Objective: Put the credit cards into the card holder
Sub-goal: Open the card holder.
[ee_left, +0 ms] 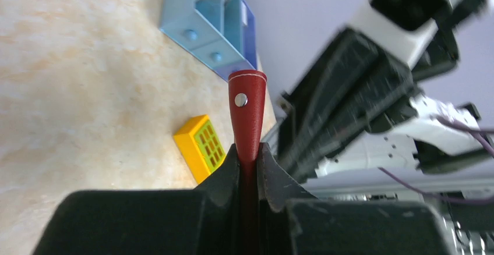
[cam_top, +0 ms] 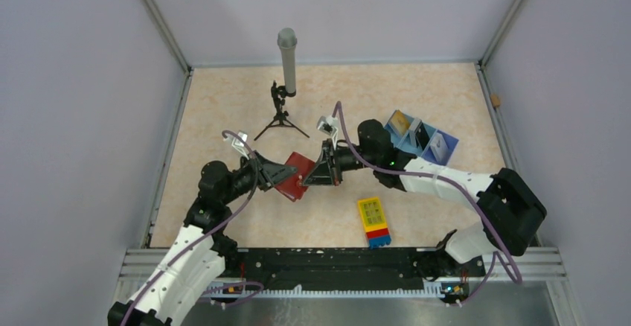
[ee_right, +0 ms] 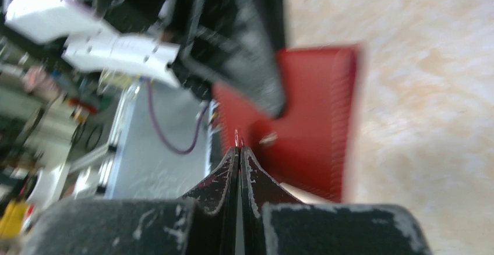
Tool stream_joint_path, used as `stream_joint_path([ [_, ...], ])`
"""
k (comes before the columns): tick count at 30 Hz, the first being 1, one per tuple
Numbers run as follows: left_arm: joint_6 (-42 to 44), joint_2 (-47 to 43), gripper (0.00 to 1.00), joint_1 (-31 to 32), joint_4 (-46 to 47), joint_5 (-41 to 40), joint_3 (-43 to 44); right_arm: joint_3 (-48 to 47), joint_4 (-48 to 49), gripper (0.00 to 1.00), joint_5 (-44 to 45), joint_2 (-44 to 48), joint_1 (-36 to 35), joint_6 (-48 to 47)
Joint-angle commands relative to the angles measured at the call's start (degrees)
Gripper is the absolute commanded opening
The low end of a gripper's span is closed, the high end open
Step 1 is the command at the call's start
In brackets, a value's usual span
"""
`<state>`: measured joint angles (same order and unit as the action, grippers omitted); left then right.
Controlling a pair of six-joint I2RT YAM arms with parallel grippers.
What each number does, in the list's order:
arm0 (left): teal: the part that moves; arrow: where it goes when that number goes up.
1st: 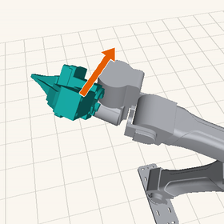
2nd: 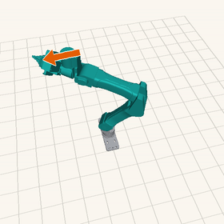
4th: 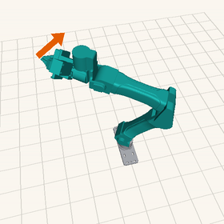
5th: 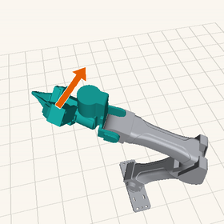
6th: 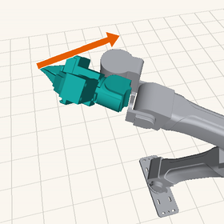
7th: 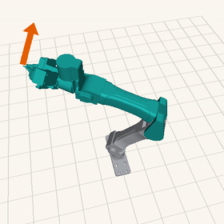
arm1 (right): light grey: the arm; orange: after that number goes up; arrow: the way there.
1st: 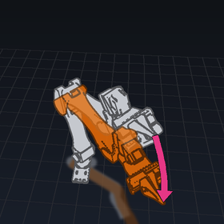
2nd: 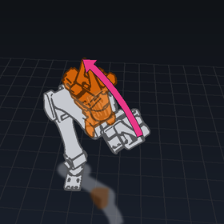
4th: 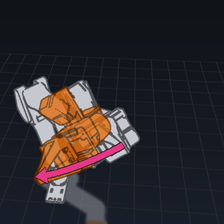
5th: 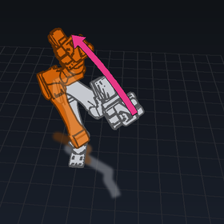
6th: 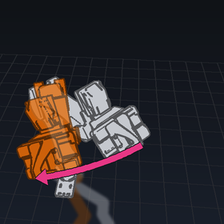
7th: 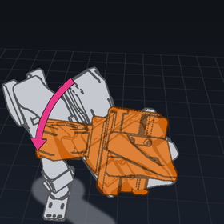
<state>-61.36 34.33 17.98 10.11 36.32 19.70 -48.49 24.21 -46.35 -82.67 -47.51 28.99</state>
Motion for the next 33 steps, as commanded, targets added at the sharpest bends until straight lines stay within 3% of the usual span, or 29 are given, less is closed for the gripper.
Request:
stream_joint_path([
  [1,0.83,0.46,0.0,-0.5,-2.58,-12.36,0.96,-3.08,-5.84,0.0,-10.17,0.78,-4.92,-4.74],
  [6,-2.15,2.83,0.0,-1.28,-1.53,-12.59,-0.34,-4.75,-14.46,0.0,-11.22,2.71,-6.43,-9.7],
  [9,-0.95,3.09,0.0,-1.28,-0.93,-12.54,-1.08,-4.81,-18.15,0.0,-5.41,4.98,-6.46,-11.36],
  [10,0.15,2.91,0.0,-1.29,-1.35,-13.05,-1.57,-4.07,-17.92,0.04,-2.01,6.35,-6.47,-10.86],
  [13,0.76,1.89,0.0,-0.66,-0.37,-17.29,-5.93,-1.17,-18.11,0.43,14.81,9.96,-6.39,-7.4],
  [15,-0.24,0.08,0.0,0.8,1.71,-22.54,-10.59,0.37,-19.61,0.59,28.49,11.07,-6.42,-2.35],
  [17,-1.35,-1.78,0.0,2.66,3.29,-26.31,-13.54,1.42,-21.01,0.67,35.0,10.4,-6.39,2.28],
  [26,1.0,-8.26,0.0,4.78,-2.84,-34.07,-15.29,6.1,-10.33,0.69,33.62,-0.57,-6.53,20.23],
  [33,2.08,-9.17,0.0,4.87,-3.99,-33.77,-17.42,3.41,-7.33,0.65,31.24,-8.15,-6.53,23.54],
])
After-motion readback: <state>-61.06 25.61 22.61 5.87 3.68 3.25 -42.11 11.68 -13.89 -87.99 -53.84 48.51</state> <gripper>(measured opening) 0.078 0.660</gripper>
